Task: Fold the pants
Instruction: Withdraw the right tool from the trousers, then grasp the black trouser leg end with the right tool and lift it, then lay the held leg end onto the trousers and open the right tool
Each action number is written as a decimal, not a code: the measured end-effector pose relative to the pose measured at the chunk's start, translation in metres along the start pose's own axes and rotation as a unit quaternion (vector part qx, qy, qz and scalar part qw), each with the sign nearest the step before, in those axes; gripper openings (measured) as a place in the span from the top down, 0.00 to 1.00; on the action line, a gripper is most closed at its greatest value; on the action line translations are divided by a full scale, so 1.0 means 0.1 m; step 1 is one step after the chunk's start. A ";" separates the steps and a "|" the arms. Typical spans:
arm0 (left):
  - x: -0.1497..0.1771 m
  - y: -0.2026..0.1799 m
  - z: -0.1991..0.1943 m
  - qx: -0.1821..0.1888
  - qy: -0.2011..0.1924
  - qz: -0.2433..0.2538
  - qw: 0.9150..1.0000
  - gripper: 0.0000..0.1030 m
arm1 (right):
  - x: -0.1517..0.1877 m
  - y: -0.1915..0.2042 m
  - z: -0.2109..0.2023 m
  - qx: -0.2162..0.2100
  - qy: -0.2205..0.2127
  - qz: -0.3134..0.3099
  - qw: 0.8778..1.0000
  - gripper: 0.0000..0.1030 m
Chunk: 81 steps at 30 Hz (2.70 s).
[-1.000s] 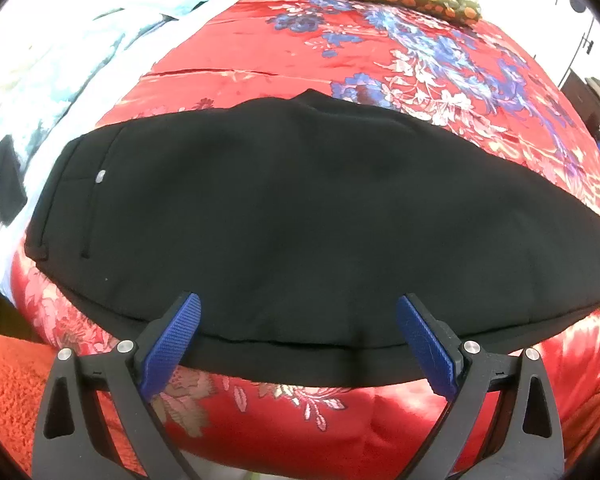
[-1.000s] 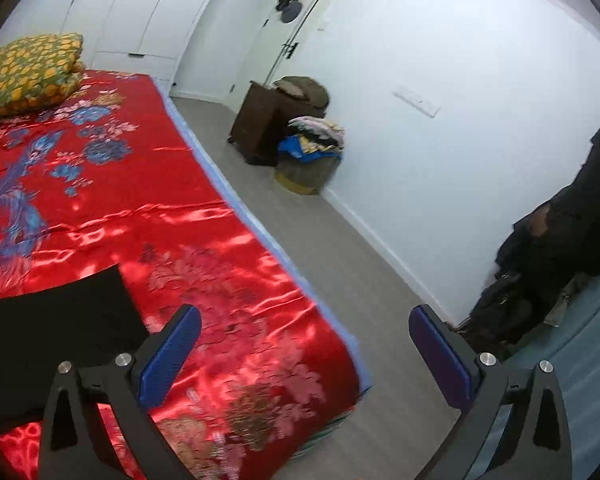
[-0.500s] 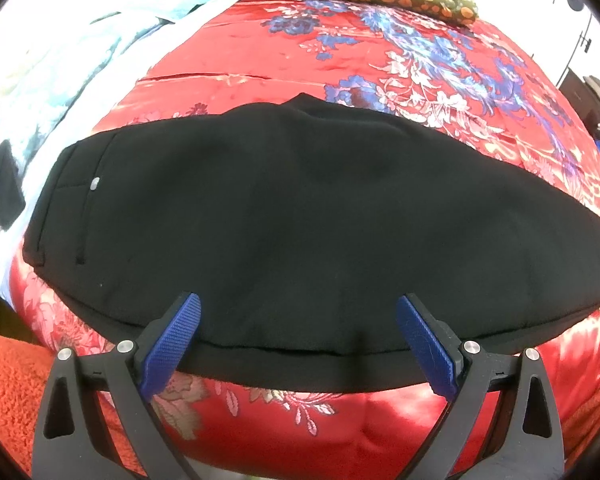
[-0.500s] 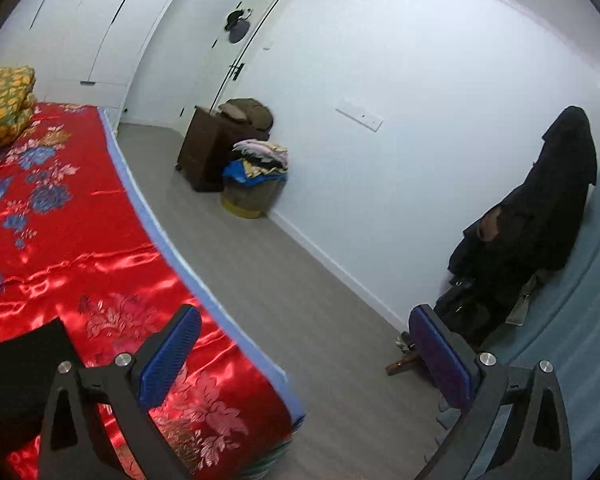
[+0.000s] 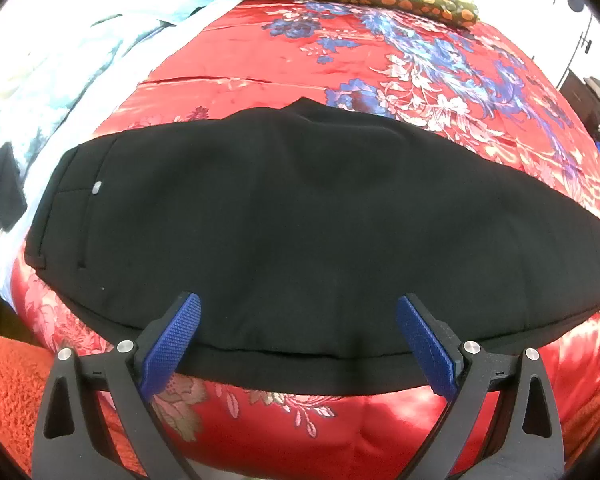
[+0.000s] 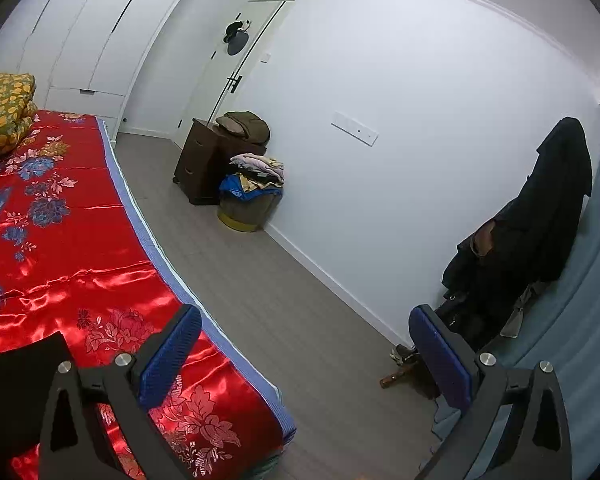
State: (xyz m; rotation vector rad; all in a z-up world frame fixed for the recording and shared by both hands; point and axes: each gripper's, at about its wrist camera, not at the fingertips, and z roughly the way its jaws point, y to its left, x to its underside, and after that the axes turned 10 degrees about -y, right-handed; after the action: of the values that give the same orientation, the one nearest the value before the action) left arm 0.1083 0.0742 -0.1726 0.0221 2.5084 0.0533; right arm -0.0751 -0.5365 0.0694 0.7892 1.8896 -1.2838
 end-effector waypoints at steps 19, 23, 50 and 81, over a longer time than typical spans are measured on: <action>0.05 -0.05 0.10 -0.024 0.008 0.026 0.999 0.04 | 1.38 2.18 1.90 -0.553 0.329 0.185 0.743 0.27; 0.08 -0.07 0.17 -0.028 0.019 0.029 0.999 0.04 | 1.45 2.49 1.84 -0.606 0.338 0.104 0.713 0.31; -0.04 0.20 -0.16 0.031 -0.036 -0.013 0.999 0.04 | 0.68 3.64 -1.51 -0.791 0.320 0.198 0.483 0.89; -0.09 -0.76 0.46 0.160 0.074 0.007 0.984 0.98 | 1.19 2.75 -1.77 -0.577 0.077 -0.004 0.813 0.13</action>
State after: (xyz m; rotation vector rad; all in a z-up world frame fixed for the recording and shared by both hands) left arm 0.1426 -0.0003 -0.2075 0.1722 2.6391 -0.3554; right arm 0.0397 -0.2701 -0.1229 0.1988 2.2933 0.1019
